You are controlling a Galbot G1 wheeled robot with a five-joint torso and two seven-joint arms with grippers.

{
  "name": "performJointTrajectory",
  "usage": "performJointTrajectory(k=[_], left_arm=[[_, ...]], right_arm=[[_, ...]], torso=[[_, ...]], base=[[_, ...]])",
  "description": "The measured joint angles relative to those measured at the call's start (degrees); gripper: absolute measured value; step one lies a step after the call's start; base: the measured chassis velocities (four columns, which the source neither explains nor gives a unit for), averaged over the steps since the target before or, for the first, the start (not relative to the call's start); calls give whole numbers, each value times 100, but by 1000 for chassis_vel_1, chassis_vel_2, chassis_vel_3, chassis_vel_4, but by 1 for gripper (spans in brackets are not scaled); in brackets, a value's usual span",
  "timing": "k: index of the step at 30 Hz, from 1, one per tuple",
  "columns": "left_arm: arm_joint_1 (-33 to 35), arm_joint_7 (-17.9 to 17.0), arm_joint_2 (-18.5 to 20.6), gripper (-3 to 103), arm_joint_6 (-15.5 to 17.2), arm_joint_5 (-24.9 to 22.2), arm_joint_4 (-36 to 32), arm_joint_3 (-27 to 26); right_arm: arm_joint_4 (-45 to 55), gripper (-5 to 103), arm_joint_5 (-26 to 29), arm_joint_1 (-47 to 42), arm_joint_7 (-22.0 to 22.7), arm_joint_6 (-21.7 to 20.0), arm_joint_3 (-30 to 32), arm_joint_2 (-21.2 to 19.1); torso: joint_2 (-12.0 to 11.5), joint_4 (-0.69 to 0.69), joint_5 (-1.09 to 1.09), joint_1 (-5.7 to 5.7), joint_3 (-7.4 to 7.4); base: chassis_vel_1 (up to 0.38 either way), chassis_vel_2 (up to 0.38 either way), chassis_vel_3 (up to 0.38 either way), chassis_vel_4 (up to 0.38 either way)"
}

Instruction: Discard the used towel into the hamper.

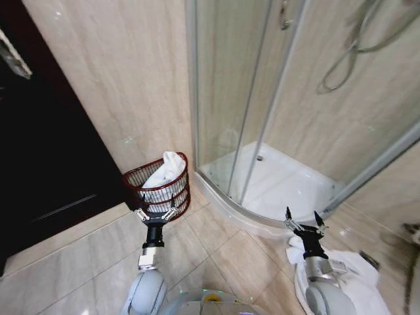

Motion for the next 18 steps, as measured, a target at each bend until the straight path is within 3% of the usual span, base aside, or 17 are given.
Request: performJointTrajectory(k=[18], left_arm=[[-8,101,6,100,-78,-38,44,-67]], right_arm=[[1,100,-203,-5,-11,1,-98,185]], torso=[[0,0,0,0,0]], base=[[-45,-101,-102,-49]])
